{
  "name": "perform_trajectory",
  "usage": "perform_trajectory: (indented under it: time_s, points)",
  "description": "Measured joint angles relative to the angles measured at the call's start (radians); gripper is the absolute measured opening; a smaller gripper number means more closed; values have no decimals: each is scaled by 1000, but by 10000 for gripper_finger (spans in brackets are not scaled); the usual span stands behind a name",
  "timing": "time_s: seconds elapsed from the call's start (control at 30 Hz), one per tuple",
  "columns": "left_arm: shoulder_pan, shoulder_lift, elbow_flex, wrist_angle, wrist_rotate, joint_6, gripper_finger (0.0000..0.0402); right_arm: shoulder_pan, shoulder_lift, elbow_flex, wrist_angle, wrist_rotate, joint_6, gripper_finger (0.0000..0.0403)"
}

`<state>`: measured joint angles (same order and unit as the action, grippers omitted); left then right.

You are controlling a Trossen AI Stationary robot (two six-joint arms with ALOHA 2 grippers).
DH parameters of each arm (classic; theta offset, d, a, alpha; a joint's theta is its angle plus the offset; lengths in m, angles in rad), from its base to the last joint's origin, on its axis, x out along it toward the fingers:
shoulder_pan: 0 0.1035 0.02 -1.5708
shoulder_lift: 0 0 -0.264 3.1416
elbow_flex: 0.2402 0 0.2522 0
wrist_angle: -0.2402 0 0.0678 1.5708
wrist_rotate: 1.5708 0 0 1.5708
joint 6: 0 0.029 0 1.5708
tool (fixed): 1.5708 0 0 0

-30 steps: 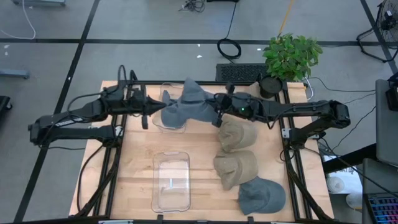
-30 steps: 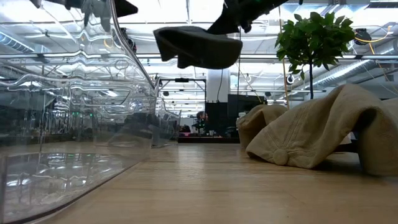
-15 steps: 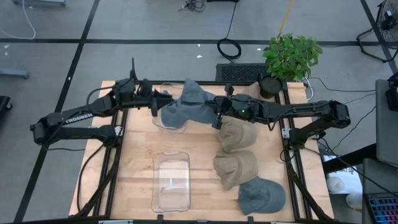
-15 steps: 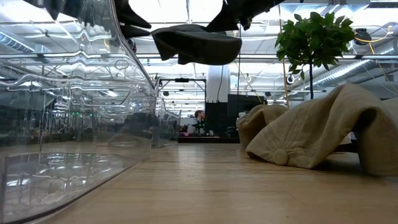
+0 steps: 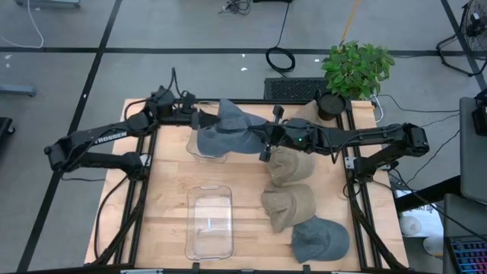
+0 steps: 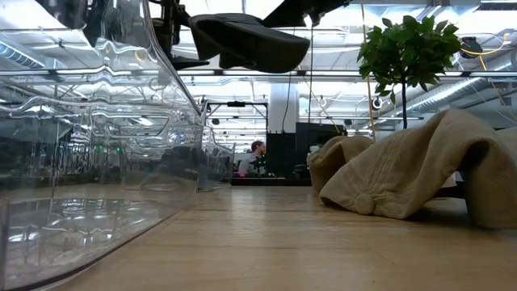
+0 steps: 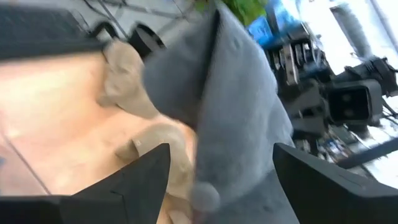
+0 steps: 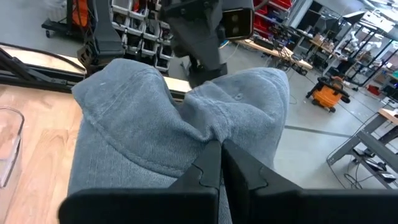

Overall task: Stack caps by color
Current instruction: Stack the top blue cap on the blue cap in the top transparent bin

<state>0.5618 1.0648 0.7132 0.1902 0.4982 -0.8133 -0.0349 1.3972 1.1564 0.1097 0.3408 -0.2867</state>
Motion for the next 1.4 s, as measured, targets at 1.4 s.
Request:
perform_trajectory:
  time_s: [1.4]
  points:
    - [-237, 27, 1, 424, 16, -60, 161, -5, 0, 0, 28, 7, -32, 0]
